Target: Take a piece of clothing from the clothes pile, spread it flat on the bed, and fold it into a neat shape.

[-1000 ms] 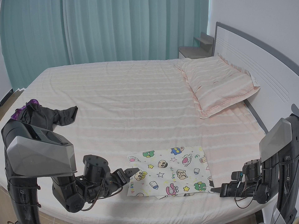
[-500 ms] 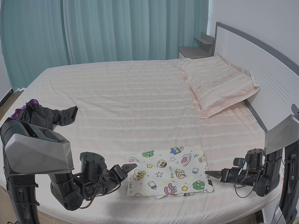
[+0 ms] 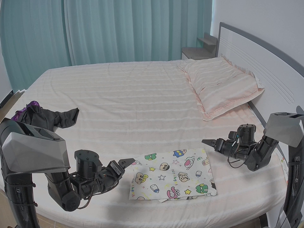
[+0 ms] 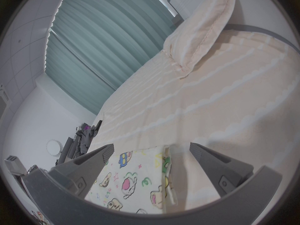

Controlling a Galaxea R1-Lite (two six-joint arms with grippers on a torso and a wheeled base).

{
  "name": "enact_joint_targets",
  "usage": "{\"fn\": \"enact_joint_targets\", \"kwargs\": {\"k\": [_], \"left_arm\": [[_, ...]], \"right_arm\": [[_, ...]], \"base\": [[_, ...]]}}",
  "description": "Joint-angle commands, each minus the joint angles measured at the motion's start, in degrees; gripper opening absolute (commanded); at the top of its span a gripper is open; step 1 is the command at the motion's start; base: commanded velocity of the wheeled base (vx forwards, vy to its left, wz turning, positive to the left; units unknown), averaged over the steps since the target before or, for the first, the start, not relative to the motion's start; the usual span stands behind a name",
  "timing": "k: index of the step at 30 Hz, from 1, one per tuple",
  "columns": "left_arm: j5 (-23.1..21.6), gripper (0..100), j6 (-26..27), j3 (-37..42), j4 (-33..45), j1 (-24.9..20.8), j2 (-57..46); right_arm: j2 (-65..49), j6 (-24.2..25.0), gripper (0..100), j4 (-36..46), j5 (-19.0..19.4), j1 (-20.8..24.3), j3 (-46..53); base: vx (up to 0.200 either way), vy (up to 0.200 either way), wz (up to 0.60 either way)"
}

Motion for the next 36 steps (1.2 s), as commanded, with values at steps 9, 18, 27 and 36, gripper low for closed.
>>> {"fn": "enact_joint_targets", "kwargs": {"k": [9,18,27,36], "left_arm": [[-0.2,100,-0.2,-0.3,-0.5,0.4,0.0],[-0.2,100,-0.1,-0.8,-0.5,0.4,0.3],[-0.1,100,-0.1,-1.0,-0.5,0.3,0.5],[0.0,100,0.4,-1.0,-0.6,0.0,0.9]], "right_arm": [[7.1,1.2,100,2.5,-1.4,2.2,-7.9],[8.6,1.3,0,2.3,-1.4,2.0,-8.8],[9.0,5.0,0,1.9,-4.2,0.0,-11.3],[8.7,5.3,100,2.2,-4.3,-0.1,-11.4]], "base": [[0.0,0.0,0.0],[0.0,0.0,0.0],[0.0,0.0,0.0],[0.0,0.0,0.0]]}}
